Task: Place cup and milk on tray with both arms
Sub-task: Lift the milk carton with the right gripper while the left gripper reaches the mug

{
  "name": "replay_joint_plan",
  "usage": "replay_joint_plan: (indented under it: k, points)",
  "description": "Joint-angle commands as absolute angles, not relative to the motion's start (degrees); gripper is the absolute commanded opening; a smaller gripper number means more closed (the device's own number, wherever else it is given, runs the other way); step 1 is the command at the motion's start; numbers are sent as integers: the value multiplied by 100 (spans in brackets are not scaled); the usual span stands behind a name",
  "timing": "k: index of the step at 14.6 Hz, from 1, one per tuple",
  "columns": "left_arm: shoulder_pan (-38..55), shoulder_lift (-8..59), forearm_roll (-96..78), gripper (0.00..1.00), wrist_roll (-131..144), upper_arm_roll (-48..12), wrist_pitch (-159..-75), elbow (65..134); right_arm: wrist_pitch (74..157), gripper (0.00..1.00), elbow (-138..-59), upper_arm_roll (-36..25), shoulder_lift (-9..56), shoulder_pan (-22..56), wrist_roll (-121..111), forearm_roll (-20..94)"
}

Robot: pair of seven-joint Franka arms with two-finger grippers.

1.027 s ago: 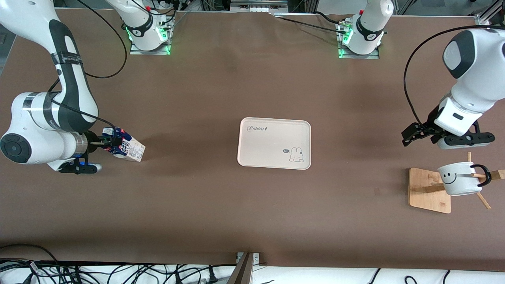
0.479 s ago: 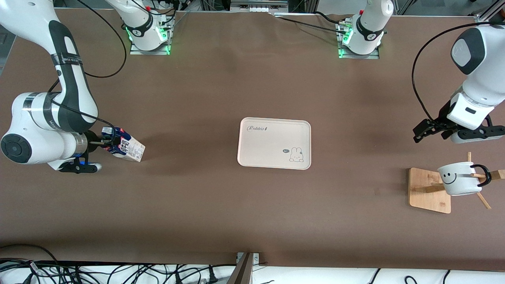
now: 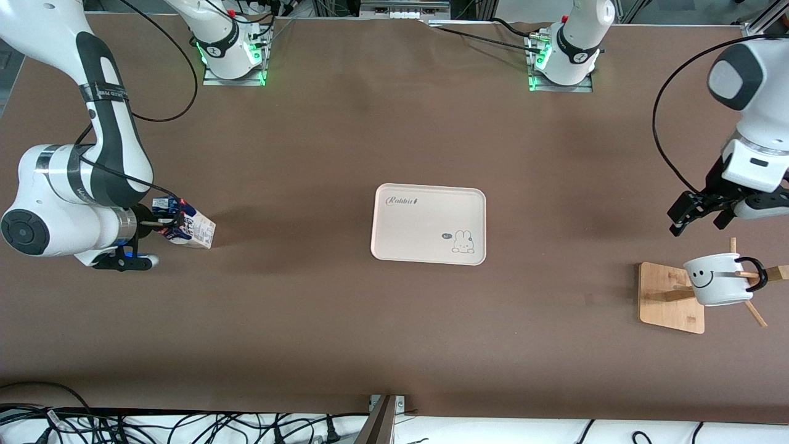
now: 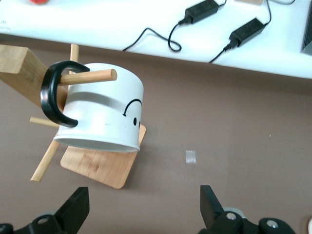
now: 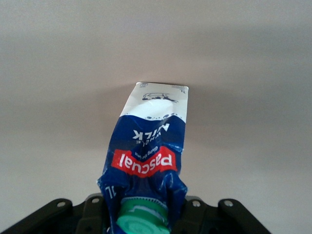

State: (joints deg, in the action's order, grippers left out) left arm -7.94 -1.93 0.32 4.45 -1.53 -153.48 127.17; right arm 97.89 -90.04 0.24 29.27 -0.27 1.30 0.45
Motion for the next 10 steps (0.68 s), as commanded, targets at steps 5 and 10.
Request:
replay_joint_plan:
  k: [5,10]
  points:
    - [-853,-309,132,100,431,-167,-17293,13631,9747,35,-9026,79,2093,-70,-114,824]
    - [-853,-263,62,100,746,-176,-17473,13895,9650,35,-8852,342,1793,114,525,1512]
